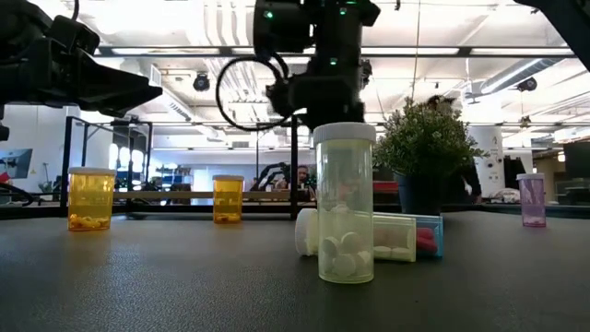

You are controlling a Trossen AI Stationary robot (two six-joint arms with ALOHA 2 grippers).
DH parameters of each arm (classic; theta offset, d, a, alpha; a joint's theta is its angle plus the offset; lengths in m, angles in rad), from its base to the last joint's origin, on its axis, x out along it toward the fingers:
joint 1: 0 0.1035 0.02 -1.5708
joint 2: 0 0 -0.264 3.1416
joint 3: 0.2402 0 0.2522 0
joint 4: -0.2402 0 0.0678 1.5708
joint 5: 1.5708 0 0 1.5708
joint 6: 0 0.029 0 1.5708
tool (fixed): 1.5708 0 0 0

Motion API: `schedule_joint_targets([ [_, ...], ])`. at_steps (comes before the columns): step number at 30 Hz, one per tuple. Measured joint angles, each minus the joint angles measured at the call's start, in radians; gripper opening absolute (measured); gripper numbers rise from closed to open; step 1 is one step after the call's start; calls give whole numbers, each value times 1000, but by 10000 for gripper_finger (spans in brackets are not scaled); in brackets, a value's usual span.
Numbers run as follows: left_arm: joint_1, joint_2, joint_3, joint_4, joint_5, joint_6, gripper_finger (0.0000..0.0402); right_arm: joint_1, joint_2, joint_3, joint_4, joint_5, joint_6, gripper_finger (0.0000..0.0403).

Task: Pick and place medicine bottles onto shelf by color
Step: Adjust the top yellow medicine bottle

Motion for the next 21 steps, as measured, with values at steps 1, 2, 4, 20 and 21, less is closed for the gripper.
schedule_joint_targets([
  [1,0,0,0,0,0,0,235,1,0,0,-19,-12,-14,355],
  [2,0,0,0,0,0,0,235,2,0,0,-36,-22,-32,355],
  [4,0,0,0,0,0,0,235,5,0,0,-66,-48,-115,355],
  [20,0,0,0,0,0,0,235,4,0,-18,-128,-133,-1249,355],
  [21,0,0,0,0,0,0,235,4,0,-18,-133,-133,-1311,355],
])
